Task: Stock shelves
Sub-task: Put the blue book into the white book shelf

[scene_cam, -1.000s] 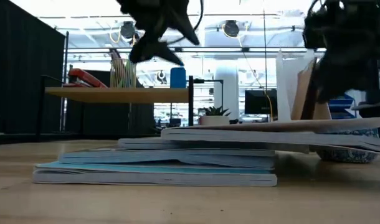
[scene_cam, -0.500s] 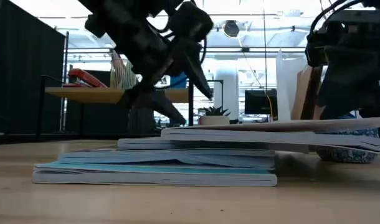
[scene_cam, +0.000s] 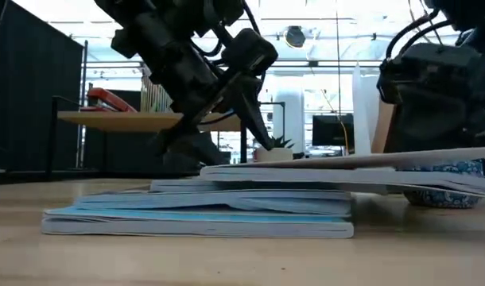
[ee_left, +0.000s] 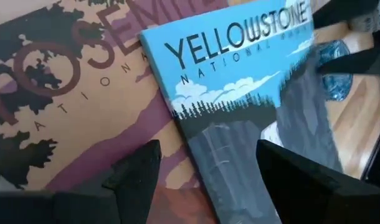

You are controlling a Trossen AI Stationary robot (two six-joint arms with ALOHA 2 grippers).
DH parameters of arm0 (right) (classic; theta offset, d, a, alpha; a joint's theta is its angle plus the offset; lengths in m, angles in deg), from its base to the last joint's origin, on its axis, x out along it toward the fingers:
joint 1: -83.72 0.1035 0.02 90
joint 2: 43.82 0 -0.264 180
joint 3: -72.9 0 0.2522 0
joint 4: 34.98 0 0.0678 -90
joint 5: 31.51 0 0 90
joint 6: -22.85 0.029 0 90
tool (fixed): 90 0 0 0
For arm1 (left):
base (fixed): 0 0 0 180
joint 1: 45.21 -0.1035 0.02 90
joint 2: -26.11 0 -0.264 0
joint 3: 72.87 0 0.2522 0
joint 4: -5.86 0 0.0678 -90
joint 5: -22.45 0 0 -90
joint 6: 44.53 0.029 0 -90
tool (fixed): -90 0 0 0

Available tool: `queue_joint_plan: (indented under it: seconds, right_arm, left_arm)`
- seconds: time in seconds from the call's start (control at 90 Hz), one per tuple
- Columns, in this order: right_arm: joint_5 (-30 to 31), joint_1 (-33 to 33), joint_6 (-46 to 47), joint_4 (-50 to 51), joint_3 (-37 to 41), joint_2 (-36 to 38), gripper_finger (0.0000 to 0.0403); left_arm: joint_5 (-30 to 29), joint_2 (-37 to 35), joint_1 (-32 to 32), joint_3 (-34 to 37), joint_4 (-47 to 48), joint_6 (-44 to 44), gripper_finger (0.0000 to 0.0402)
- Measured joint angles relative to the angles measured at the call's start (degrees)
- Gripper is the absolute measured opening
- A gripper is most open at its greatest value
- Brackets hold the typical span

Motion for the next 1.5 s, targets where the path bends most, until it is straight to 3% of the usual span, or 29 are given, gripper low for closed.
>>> queue_joint_plan:
  seconds: [0.3, 0.511, 0.744, 0.967, 1.211, 1.422, 1.5]
  right_arm:
    - [0.62, -1.05, 1.54, -4.54, -0.16, -6.18, 0.0208]
    - [0.79, -1.07, 1.42, -4.77, -0.14, -6.19, 0.0208]
    - [1.09, -1.09, 1.44, -4.99, -0.09, -6.22, 0.0208]
    - [1.43, -1.09, 1.42, -5.28, -0.03, -6.24, 0.0208]
    - [2.48, -1.16, 1.22, -6.74, 0.06, -6.37, 0.0208]
    - [2.06, -1.05, 0.75, -6.89, -0.03, -4.91, 0.0208]
    - [0.85, -0.87, -0.43, -7.11, -0.14, -2.34, 0.0208]
  left_arm:
    - [-0.07, 0.04, 0.00, 0.02, -1.40, 0.10, 0.0254]
    - [0.72, 1.15, 0.05, 0.02, -2.28, -0.45, 0.0254]
    - [1.36, 2.57, 0.37, 0.02, -9.42, -0.47, 0.0245]
    - [1.27, 2.79, 0.22, 0.04, -10.43, -0.45, 0.0186]
    - [1.85, 6.86, 0.26, 0.02, -20.11, -0.46, 0.0129]
    - [2.03, 6.53, 0.26, -0.02, -20.42, 2.63, 0.0022]
    - [0.91, 5.66, 0.32, -0.29, -20.82, 3.97, 0.0012]
